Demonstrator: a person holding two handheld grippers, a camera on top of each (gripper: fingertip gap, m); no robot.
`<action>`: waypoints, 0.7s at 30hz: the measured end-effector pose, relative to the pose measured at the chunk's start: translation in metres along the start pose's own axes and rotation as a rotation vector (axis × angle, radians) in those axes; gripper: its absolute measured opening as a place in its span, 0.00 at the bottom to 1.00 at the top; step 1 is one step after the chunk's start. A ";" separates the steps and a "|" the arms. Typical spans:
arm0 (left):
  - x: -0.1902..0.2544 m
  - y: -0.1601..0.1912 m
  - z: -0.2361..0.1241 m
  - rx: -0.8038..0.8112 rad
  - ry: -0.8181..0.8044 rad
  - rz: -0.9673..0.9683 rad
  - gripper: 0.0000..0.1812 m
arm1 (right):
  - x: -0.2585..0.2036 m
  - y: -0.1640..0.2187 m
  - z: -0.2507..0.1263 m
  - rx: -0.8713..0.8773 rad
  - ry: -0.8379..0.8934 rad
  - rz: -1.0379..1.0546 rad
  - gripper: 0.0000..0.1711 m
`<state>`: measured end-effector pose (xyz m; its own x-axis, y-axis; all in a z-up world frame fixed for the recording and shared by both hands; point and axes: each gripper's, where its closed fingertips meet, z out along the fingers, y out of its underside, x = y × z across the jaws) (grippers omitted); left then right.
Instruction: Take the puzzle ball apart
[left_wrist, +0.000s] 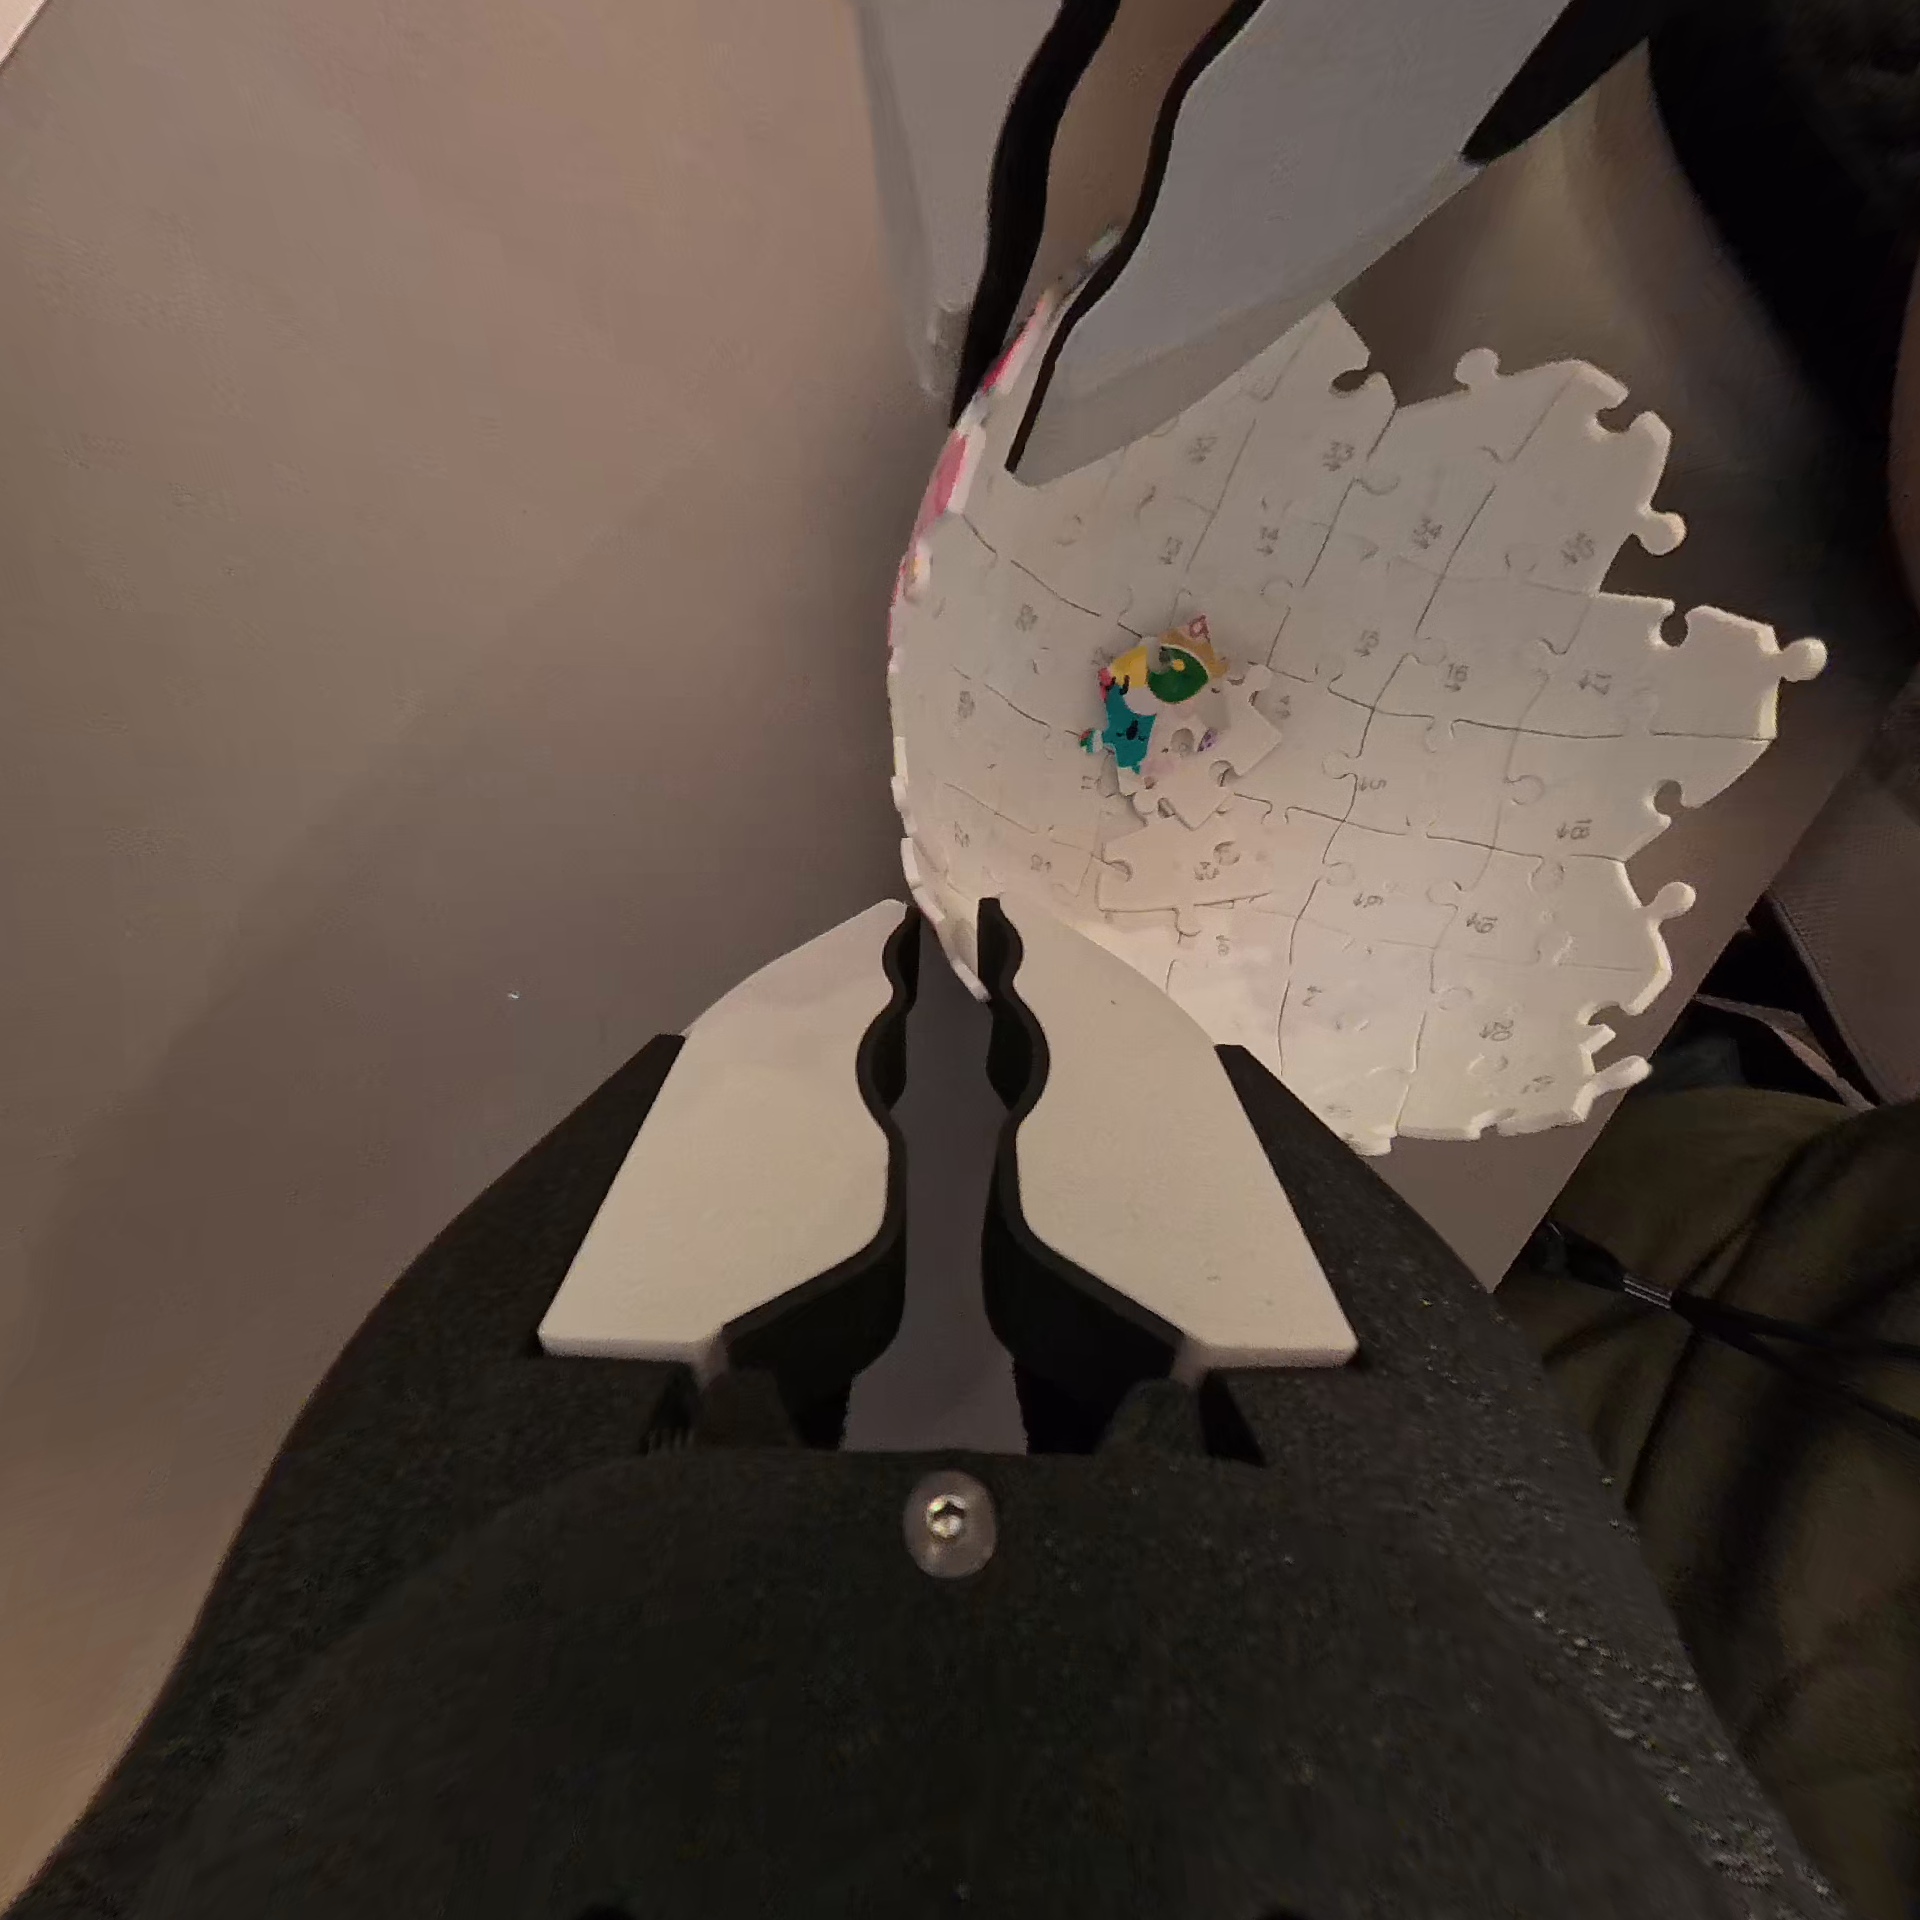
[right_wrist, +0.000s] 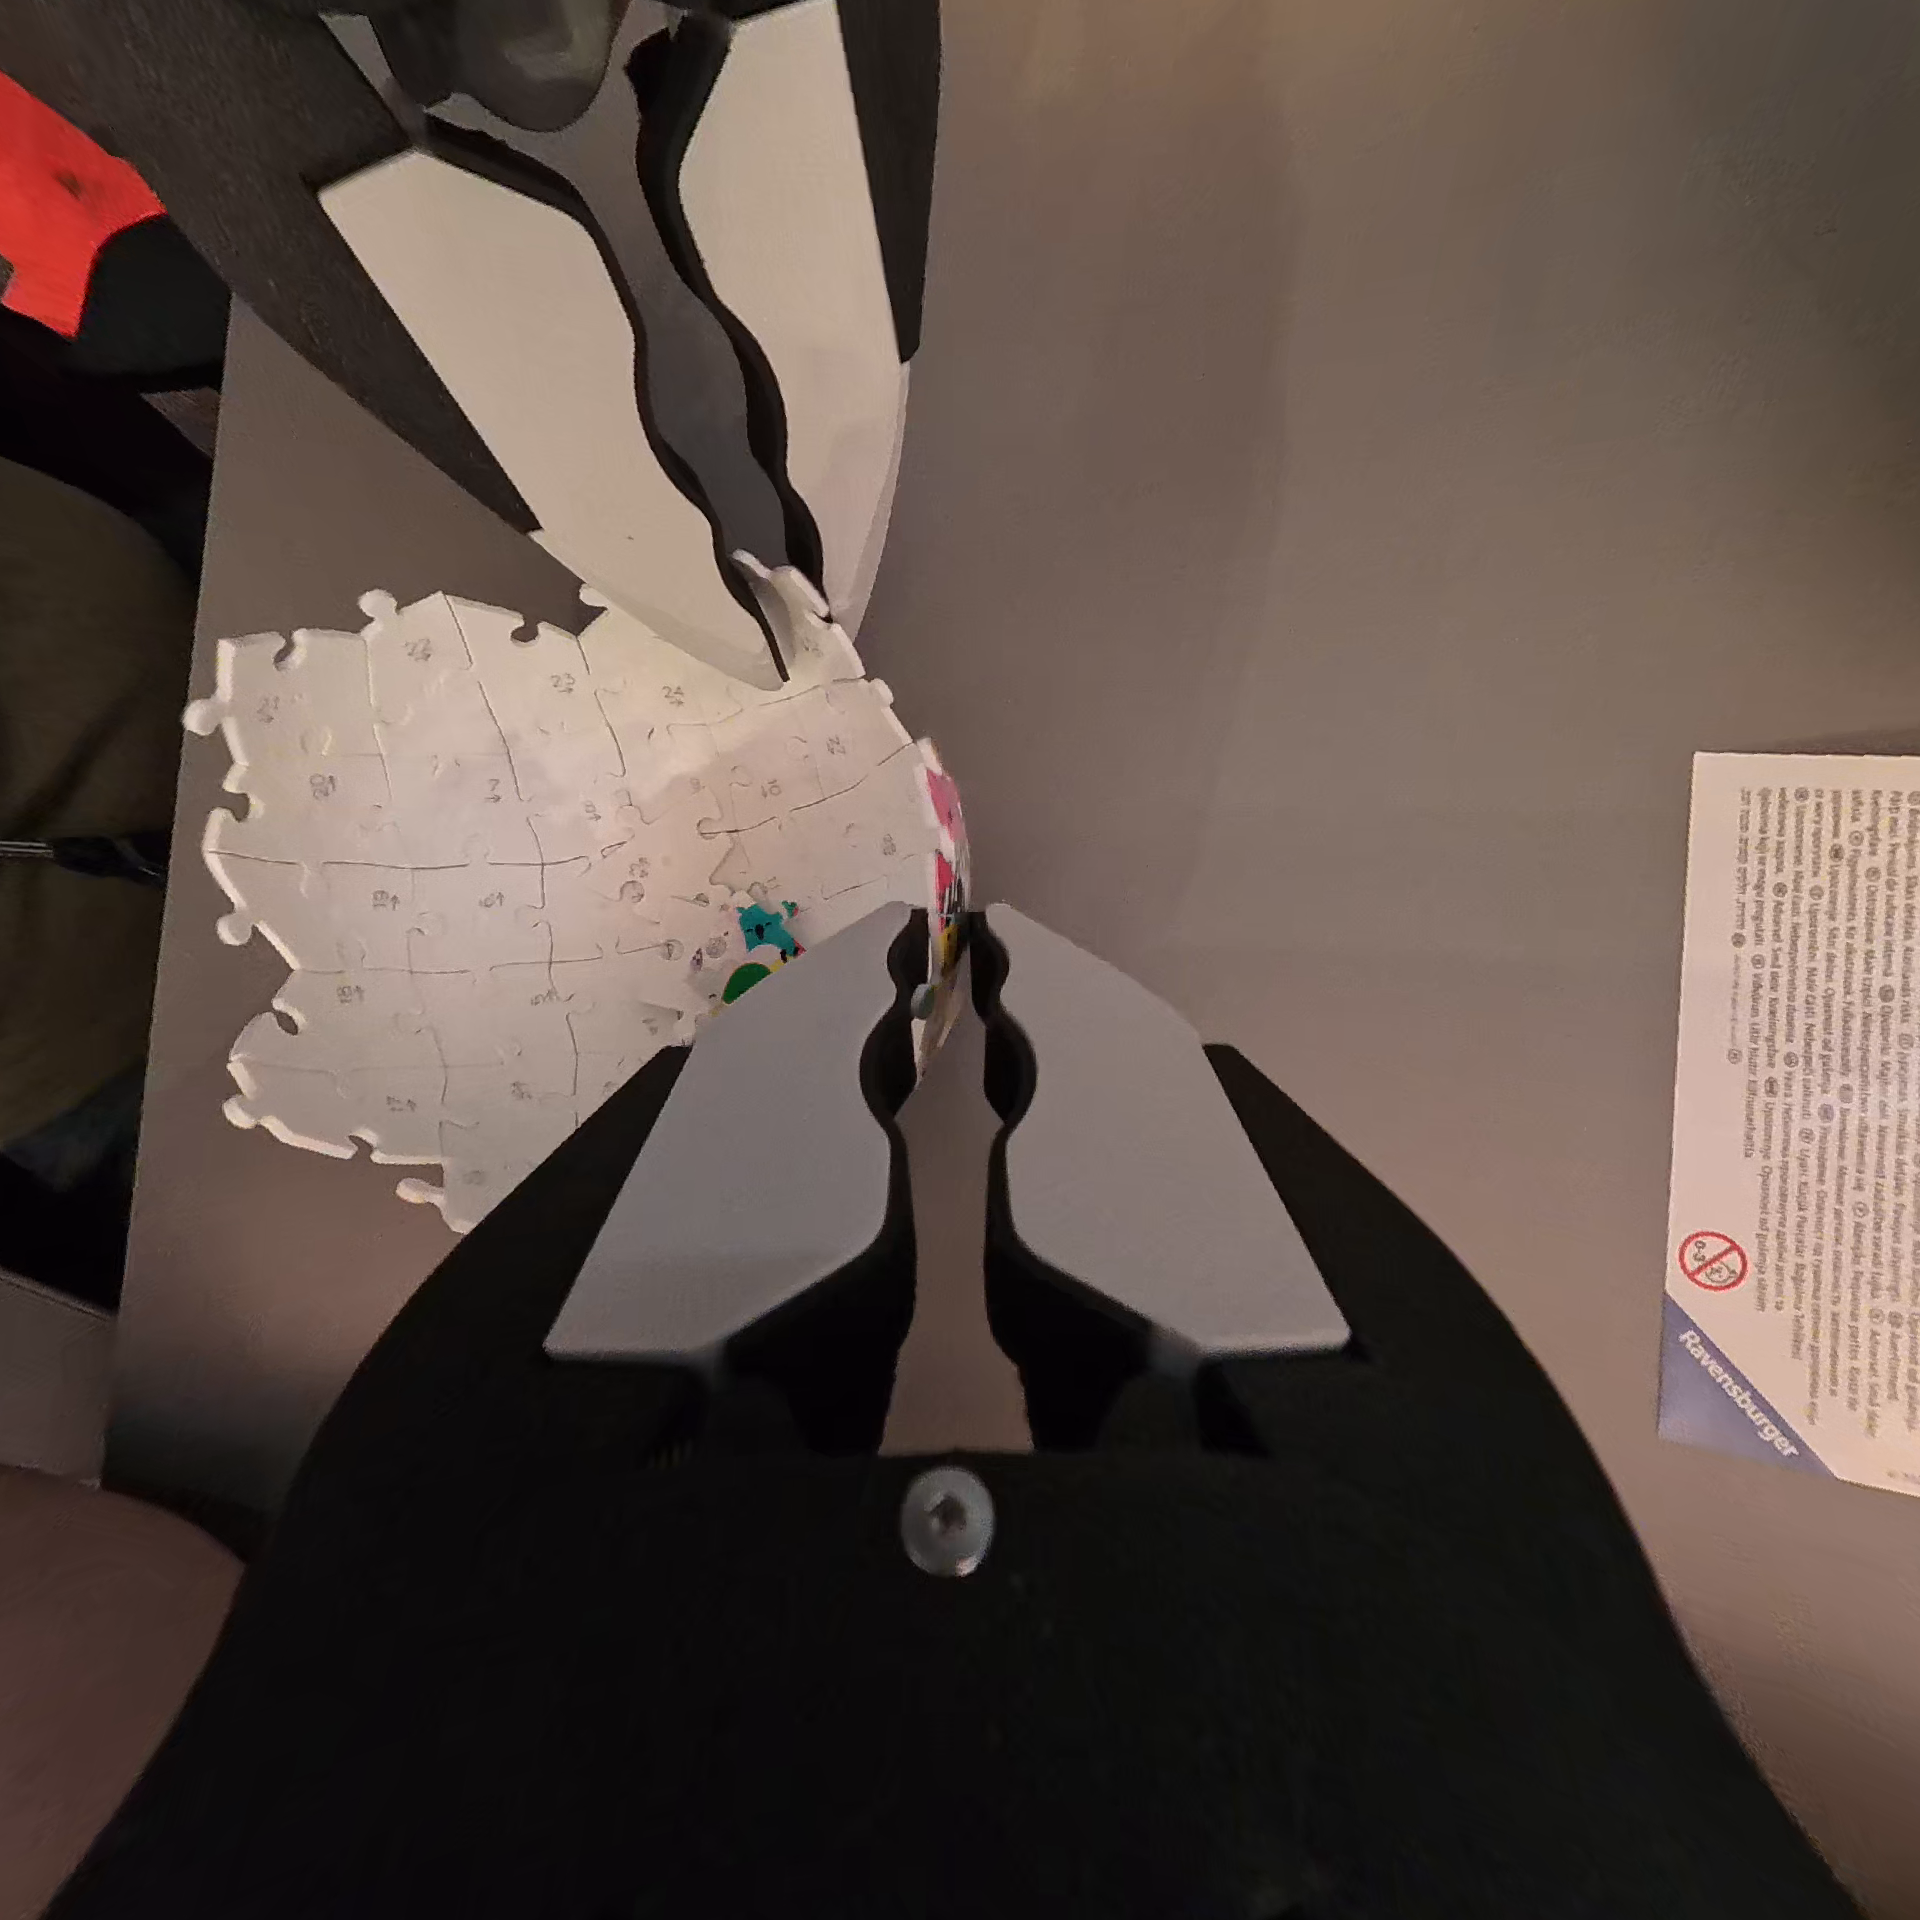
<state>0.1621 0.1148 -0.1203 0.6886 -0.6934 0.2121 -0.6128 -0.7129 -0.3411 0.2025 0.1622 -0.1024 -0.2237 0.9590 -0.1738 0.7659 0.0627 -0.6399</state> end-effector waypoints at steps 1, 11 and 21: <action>-0.001 -0.001 0.000 0.004 0.001 0.002 0.06 | 0.001 0.001 0.000 -0.006 0.007 0.004 0.04; -0.008 -0.004 -0.002 0.039 -0.097 0.218 0.05 | 0.002 0.002 0.001 -0.033 0.024 0.013 0.05; -0.004 -0.004 -0.007 0.071 -0.155 0.458 0.07 | 0.002 0.001 0.004 -0.028 0.009 0.022 0.04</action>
<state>0.1590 0.1196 -0.1138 0.4076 -0.9064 -0.1112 -0.8418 -0.3258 -0.4303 0.2005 0.1631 -0.1060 -0.2016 0.9627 -0.1806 0.7873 0.0496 -0.6146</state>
